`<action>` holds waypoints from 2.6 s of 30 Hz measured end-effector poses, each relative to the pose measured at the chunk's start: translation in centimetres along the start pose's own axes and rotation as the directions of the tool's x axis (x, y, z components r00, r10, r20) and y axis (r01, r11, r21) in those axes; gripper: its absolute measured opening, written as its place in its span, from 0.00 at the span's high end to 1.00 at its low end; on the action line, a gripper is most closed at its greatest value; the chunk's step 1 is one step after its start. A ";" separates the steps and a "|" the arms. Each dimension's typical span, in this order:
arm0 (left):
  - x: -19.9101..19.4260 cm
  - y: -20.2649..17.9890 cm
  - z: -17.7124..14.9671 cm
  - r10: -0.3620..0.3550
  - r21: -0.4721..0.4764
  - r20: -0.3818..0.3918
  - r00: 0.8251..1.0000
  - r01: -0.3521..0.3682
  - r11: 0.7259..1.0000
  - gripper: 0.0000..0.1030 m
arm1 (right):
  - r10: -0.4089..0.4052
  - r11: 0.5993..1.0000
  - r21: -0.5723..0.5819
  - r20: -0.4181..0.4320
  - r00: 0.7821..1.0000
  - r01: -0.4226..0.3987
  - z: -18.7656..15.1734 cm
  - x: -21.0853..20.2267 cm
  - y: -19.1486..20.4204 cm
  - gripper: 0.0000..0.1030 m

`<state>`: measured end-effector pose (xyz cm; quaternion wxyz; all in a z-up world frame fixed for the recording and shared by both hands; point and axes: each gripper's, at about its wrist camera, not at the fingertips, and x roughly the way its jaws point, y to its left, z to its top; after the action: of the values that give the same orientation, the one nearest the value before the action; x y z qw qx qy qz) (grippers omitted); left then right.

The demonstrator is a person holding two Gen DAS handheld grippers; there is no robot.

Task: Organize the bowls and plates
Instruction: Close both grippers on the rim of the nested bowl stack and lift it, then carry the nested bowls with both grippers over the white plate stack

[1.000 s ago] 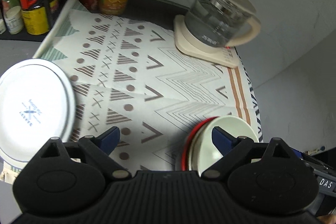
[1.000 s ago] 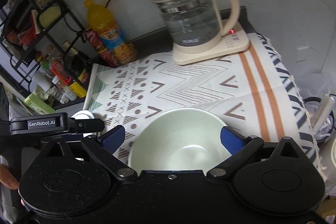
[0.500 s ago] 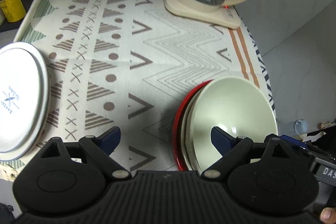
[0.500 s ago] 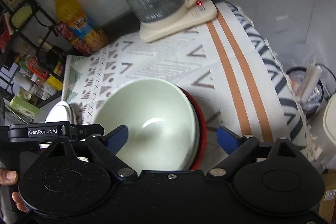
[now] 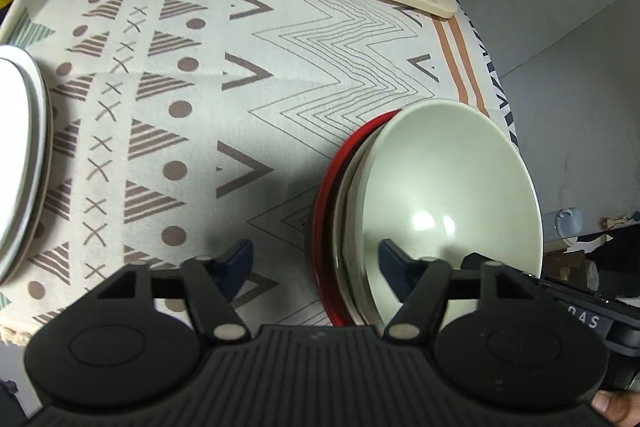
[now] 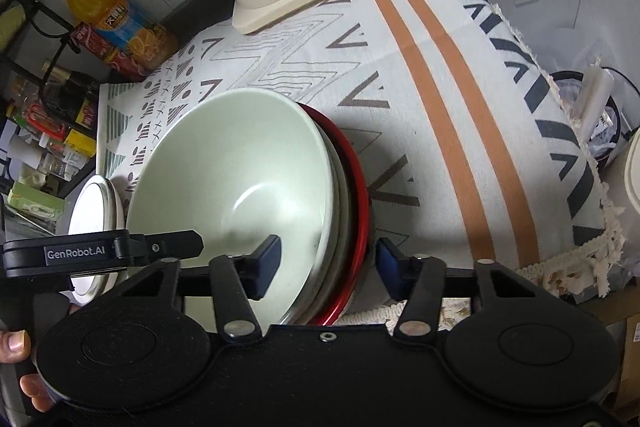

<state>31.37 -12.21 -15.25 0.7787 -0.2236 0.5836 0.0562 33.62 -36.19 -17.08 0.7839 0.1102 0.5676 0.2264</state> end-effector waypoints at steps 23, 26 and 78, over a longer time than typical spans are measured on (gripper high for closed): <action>2.3 1.1 -0.1 -0.100 -0.044 -0.044 0.994 0.098 0.994 0.72 | -0.022 1.000 -0.020 -0.037 0.999 0.021 0.2 1.6 -0.3 0.67; 2.1 1.3 -0.2 -0.107 -0.046 -0.048 0.993 0.105 0.993 0.72 | -0.015 1.000 -0.020 -0.031 0.999 0.014 0.3 1.5 -0.3 0.67; -13.1 27.0 -0.4 0.008 -0.436 0.211 0.977 0.087 0.895 0.71 | 0.165 0.898 -0.382 -0.168 0.972 -0.218 2.8 9.4 28.6 0.67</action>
<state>17.52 14.01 -10.77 0.7648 -0.3998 0.4662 0.1947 32.05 -6.45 -11.72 0.7247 -0.0110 0.5464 0.4195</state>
